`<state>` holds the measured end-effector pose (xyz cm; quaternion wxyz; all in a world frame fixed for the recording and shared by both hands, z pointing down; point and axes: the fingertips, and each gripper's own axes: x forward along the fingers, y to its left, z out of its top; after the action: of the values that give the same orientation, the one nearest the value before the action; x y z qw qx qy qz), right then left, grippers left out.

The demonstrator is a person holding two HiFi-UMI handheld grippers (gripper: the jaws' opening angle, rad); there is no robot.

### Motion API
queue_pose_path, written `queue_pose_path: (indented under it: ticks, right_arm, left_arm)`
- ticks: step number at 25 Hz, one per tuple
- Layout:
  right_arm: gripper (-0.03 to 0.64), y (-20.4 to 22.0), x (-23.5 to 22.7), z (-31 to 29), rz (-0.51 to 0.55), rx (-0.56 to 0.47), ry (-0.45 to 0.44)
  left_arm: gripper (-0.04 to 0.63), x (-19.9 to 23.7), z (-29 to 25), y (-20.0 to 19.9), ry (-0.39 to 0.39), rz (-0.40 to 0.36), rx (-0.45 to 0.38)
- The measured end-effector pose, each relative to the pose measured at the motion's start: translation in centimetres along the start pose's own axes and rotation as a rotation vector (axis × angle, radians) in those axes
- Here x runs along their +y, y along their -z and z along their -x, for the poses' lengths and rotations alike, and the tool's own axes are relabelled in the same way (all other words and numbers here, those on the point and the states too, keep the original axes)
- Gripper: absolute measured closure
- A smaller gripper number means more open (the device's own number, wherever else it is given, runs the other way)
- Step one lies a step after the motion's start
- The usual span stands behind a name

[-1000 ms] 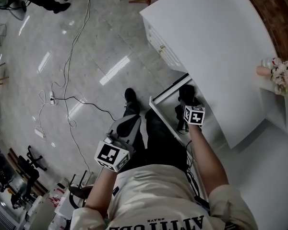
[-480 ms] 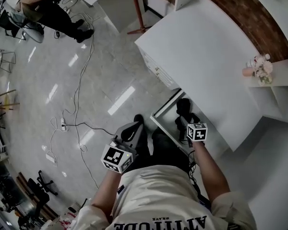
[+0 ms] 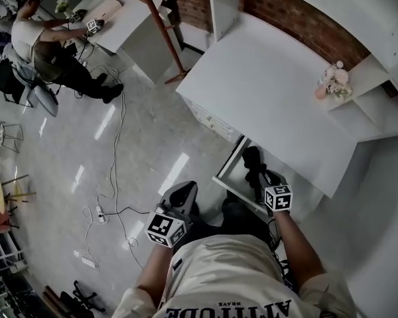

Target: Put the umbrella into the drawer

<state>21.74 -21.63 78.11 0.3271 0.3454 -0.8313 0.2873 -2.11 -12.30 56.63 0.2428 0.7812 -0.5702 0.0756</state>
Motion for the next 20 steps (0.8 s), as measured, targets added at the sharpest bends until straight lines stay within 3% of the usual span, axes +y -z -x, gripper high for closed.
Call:
queue_pose_path:
  ticks: [8,14,20]
  right_arm:
    - [0.572,-1.1,4.2,4.9,0.018,-0.149,0.156]
    - [0.585,-2.0,8.1,8.6,0.0,-0.252,0.258]
    - [0.586,-0.4,11.8,11.4,0.013,-0.283,0.346]
  left_arm:
    - [0.568,4.0,6.2,0.6,0.052,-0.043,-0.016]
    - [0.568,6.9,10.1,0.8,0.095,-0.068,-0.024]
    - [0.568,8.8,13.5,2.0,0.162,-0.085,-0.022]
